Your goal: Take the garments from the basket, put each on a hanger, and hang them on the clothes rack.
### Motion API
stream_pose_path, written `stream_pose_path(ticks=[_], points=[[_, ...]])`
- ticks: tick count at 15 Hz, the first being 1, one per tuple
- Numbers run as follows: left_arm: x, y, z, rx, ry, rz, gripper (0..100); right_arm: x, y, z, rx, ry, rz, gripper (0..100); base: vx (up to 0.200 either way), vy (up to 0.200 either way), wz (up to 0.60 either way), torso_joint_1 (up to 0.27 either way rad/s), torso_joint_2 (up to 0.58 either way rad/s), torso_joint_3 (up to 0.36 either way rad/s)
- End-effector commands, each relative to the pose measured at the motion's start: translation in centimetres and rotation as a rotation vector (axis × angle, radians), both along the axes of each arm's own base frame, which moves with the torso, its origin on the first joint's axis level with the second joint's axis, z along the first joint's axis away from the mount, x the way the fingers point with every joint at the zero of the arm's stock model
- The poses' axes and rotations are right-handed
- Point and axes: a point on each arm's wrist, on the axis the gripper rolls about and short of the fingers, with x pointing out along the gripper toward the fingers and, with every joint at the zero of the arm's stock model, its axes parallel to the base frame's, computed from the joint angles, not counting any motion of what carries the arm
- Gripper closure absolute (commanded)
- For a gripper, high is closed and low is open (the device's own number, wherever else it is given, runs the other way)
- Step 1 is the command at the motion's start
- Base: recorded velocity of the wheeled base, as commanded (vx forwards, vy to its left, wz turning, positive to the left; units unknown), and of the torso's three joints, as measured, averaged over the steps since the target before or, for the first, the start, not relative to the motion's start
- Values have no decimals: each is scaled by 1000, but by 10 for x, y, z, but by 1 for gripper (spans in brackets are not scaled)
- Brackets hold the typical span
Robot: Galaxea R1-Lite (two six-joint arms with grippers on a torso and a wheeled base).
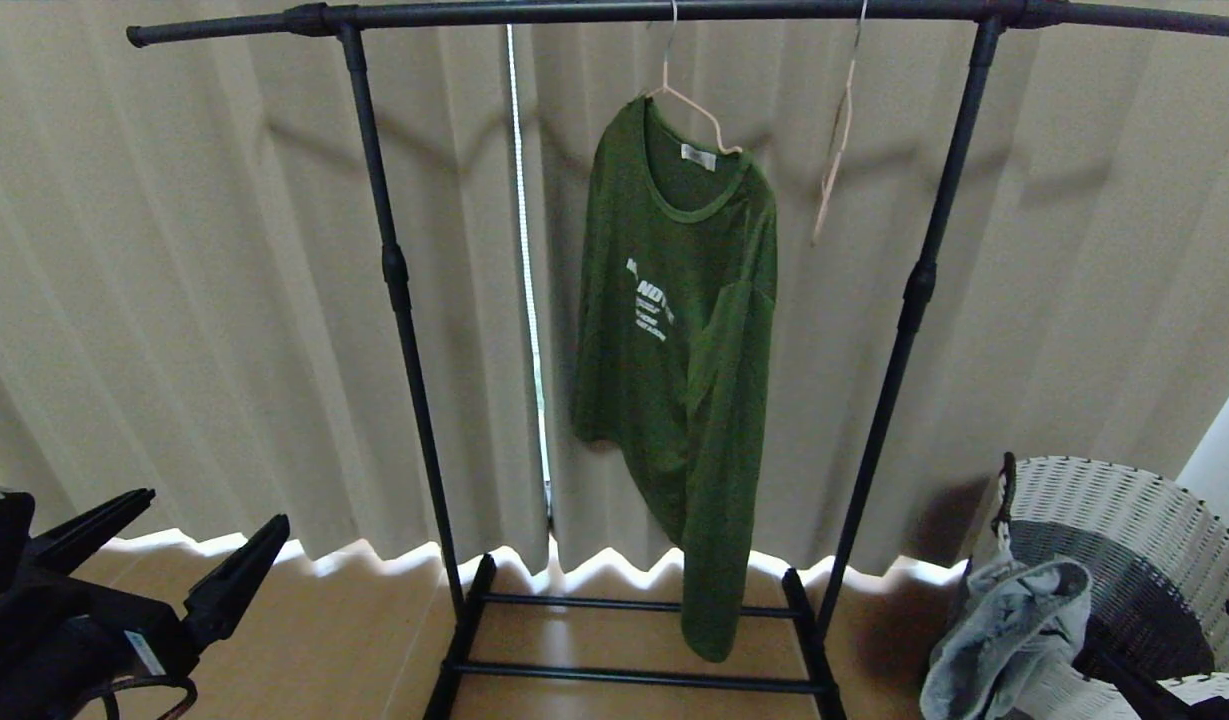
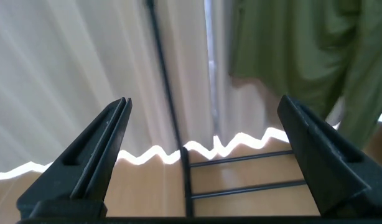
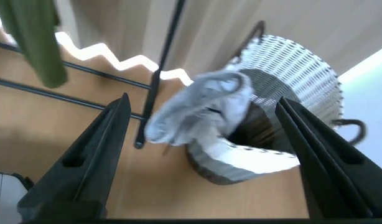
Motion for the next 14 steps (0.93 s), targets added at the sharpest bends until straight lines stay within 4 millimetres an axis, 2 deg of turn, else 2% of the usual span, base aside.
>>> stream_pose_path(ticks=[1,8,14], points=[[0,0,0,0,1,0,0,0,0,0,-1,1,1,0,0,-200,0,-12,-2,7],[0,0,0,0,1,0,0,-2,0,1,-2,-14,0,0,0,-200,0,3,2,3],[-1,0,1,-3,-6,2,0,-3,0,0,-3,-3,-5,0,0,0,0,0,0,0]])
